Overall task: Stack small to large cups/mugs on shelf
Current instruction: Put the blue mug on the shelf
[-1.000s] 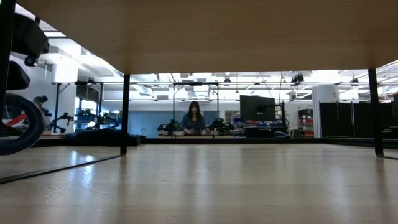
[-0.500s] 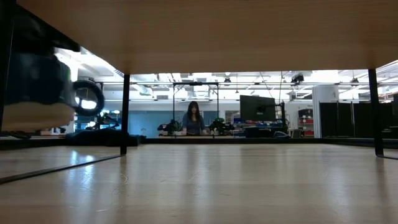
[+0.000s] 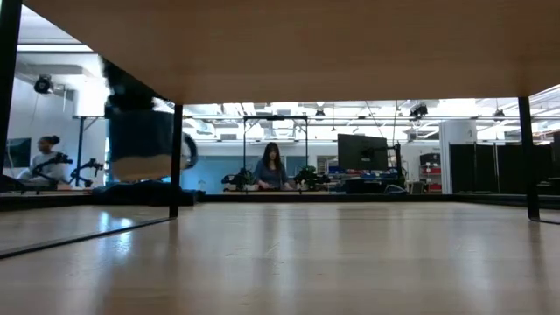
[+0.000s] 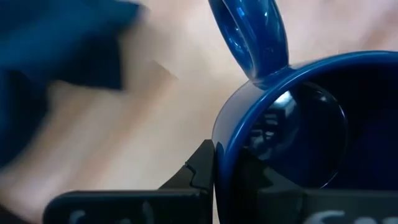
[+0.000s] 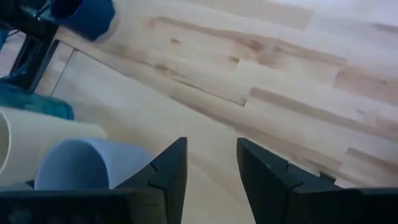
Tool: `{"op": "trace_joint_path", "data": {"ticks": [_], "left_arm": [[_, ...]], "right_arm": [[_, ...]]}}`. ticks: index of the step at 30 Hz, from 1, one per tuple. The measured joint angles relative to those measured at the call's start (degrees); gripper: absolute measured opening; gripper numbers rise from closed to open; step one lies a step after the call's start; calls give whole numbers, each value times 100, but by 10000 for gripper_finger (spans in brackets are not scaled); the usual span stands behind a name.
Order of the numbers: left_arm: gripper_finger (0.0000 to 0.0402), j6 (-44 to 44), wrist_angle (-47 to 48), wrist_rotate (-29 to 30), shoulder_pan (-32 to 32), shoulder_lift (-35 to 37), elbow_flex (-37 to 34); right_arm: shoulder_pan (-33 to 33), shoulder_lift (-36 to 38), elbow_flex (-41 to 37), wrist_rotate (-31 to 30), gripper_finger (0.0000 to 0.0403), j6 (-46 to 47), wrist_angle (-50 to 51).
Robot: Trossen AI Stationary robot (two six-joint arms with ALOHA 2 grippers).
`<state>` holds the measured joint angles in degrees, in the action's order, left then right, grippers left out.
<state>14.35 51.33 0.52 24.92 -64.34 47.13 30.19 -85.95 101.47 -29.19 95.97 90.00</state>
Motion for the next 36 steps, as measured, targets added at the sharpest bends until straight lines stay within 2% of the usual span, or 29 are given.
{"op": "trace_joint_path", "data": {"ticks": [5,10,15,24,31,36], "left_arm": [[5,-738,-6,-283,547,-997,1253],[7,-1185,31,-458,549,-2186,2804],[9,-1222,208,-618,499,-3390,4141],[11,-1176,334,-781,124,-4812,5491],[12,-1174,374,-857,-269,-5626,6495],[12,-1171,507,-839,-445,-6142,6987]], "right_arm": [[-378,117,0,19,132,-353,-1],[-836,353,0,105,132,-820,-2],[-1256,689,0,103,132,-1231,2],[-2083,1263,-55,135,132,-2085,3],[-3408,1387,-679,1079,132,-3208,2],[-4106,1331,-1181,1438,132,-3819,-356]]}}
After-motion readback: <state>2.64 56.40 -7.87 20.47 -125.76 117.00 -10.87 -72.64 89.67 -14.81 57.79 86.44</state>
